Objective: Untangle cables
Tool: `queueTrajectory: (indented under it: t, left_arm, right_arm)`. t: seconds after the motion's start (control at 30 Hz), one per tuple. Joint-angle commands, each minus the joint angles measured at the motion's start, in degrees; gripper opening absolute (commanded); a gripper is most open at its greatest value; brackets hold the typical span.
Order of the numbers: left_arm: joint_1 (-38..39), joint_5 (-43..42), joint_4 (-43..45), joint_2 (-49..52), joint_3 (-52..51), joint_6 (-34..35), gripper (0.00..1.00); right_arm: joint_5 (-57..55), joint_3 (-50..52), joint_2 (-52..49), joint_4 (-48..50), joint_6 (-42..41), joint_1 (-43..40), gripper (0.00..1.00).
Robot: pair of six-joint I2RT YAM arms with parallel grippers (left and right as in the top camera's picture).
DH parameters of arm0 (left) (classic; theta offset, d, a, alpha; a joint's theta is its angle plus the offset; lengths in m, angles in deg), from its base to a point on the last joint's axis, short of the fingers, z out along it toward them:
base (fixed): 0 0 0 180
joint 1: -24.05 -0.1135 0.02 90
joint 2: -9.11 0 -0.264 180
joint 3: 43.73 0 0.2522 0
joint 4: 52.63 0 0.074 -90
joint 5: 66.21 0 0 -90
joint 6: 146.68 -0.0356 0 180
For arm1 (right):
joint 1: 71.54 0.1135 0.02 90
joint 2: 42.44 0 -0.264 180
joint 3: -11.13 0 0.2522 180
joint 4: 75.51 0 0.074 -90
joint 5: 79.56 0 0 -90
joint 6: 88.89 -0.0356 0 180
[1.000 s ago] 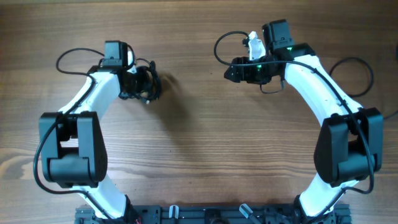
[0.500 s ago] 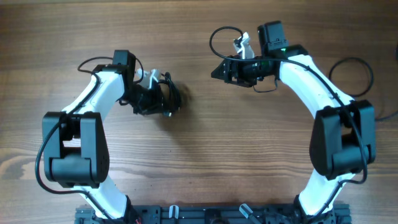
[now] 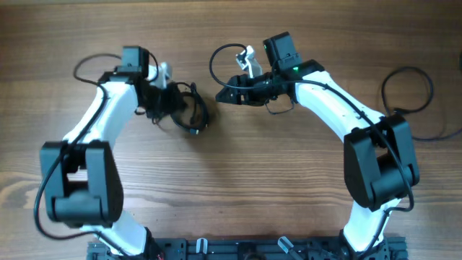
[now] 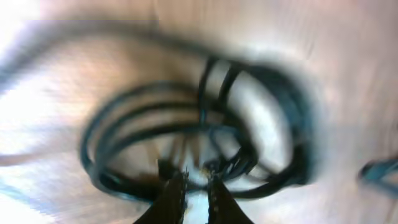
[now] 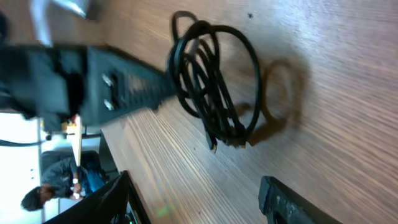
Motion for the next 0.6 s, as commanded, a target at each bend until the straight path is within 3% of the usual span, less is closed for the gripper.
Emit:
queueTrajectory:
  t: [0.0,0.27,0.43,0.57]
  left_arm:
    - [0.90,12.39,4.59,-0.57,1.25,10.82,0.16]
    - [6.54,12.31,10.80,9.35,1.25,10.71,0.22]
    - [9.09,-0.11,10.62,11.37,1.25,0.68,0.17]
    - [8.83,-0.35,8.98,11.37,1.25,-0.31,0.18]
  right_arm:
    - [0.31,0.15,-1.40,2.84,-3.96,0.20,0.68]
    - [-2.67,0.15,-1.40,3.78,-4.55,0.17,0.68]
    - [-6.43,0.15,-1.40,2.43,-9.92,-0.04,0.68]
    - [-7.08,0.15,-1.40,2.47,-15.28,-1.03,0.69]
